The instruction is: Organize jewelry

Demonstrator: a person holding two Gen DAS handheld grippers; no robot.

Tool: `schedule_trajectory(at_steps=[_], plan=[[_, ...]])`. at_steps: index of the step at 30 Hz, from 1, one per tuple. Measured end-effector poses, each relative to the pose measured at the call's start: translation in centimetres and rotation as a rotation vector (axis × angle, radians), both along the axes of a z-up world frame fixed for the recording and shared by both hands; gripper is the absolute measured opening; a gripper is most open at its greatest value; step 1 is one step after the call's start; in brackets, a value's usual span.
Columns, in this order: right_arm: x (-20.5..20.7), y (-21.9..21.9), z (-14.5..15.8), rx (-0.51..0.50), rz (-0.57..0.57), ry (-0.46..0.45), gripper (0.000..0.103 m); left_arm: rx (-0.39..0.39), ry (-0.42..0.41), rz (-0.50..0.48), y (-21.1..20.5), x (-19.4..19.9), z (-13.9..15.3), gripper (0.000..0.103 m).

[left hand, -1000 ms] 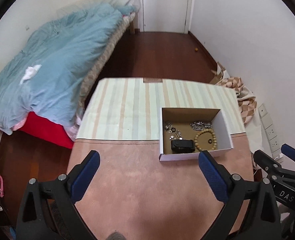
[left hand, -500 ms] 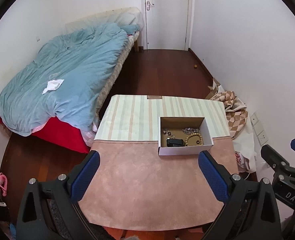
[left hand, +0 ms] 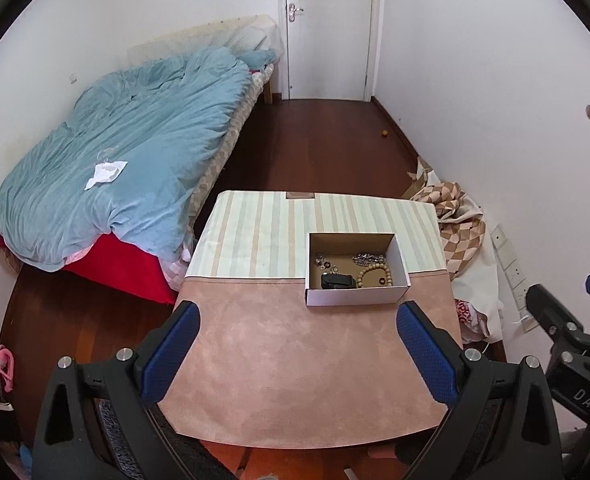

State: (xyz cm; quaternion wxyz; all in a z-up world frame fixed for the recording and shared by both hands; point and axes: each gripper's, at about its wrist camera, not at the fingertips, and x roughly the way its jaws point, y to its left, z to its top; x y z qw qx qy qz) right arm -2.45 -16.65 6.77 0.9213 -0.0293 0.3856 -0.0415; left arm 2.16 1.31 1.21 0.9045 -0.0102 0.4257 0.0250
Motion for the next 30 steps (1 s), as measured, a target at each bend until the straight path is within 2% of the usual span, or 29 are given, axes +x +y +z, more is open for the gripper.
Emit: schedule_trajectory(at_steps=[11, 18, 30], plan=[[5.0, -0.6, -1.1, -0.008, -0.025, 0.027, 0.103, 0.011, 0.029, 0.003, -0.8, 3.9, -0.6, 0.100], [7.7, -0.6, -1.9, -0.007, -0.024, 0.063, 0.103, 0.020, 0.078, -0.001, -1.3, 6.1, -1.8, 0.100], [9.1, -1.0, -2.9, -0.005, -0.023, 0.108, 0.103, 0.011, 0.112, 0.009, -1.4, 7.4, -2.6, 0.100]])
